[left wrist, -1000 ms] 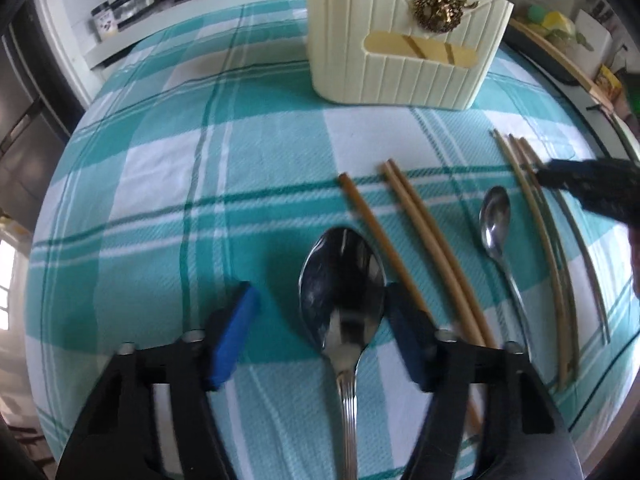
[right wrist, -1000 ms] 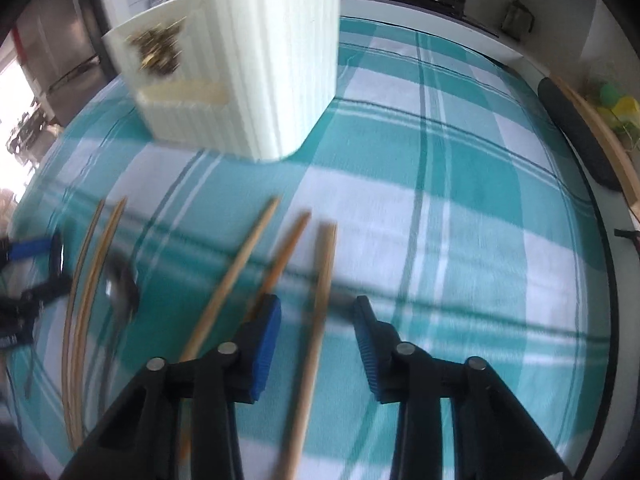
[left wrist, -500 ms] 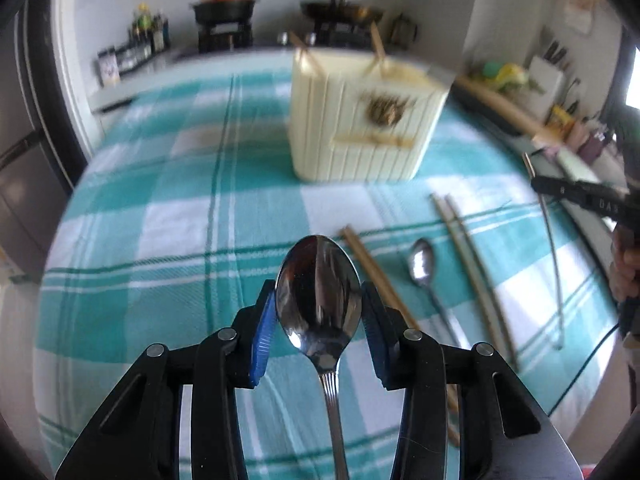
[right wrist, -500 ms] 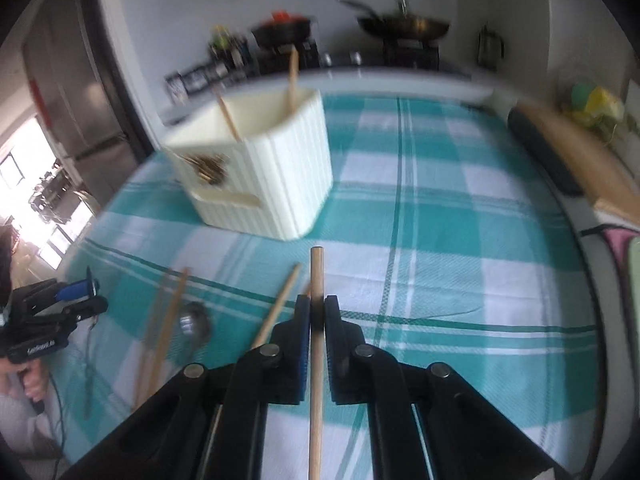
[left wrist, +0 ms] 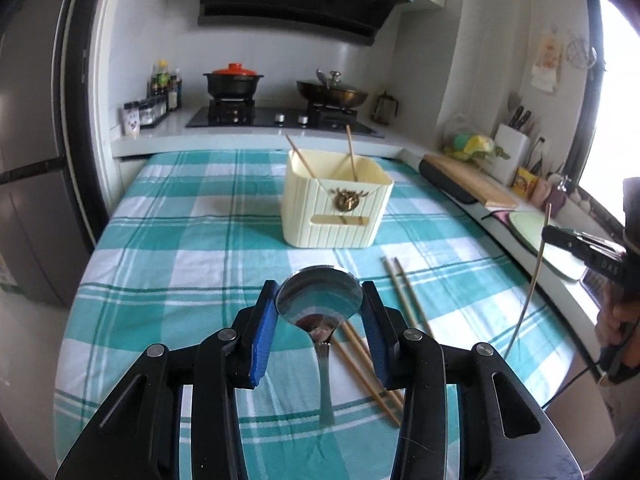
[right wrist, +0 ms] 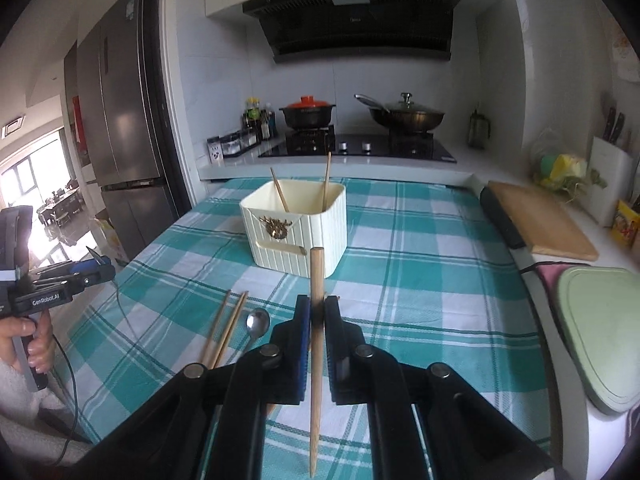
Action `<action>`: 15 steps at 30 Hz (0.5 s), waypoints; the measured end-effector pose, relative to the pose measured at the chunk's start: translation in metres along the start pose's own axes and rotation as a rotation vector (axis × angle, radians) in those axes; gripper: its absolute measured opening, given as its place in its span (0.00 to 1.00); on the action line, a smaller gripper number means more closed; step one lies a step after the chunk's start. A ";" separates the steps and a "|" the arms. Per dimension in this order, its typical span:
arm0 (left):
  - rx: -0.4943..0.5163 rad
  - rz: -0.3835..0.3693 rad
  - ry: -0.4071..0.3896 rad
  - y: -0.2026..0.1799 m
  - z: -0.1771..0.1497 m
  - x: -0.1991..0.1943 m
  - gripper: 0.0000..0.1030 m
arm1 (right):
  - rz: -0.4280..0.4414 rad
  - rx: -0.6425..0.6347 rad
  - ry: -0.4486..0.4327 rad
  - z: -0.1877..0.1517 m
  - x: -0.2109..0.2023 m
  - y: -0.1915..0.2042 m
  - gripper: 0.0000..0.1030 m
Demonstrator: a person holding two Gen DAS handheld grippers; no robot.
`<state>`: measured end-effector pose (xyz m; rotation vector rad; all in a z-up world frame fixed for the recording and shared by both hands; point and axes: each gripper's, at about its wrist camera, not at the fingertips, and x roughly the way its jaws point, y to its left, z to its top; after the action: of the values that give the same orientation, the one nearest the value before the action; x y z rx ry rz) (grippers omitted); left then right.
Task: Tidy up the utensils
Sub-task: 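Lift the spoon and chopstick and carry both over the cream holder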
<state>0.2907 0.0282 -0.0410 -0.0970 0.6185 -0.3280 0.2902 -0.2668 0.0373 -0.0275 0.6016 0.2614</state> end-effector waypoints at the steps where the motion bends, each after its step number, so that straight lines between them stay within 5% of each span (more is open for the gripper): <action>1: 0.000 -0.005 -0.004 0.000 0.003 -0.002 0.40 | -0.001 -0.002 -0.007 0.001 -0.003 0.001 0.07; 8: 0.000 -0.031 -0.018 0.002 0.024 -0.017 0.40 | -0.011 -0.022 -0.094 0.026 -0.022 0.005 0.07; 15: -0.028 -0.059 -0.005 0.013 0.061 -0.018 0.40 | 0.051 -0.013 -0.058 0.056 0.003 0.004 0.07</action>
<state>0.3162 0.0457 0.0162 -0.1432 0.6160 -0.3765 0.3226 -0.2564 0.0821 -0.0170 0.5433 0.3142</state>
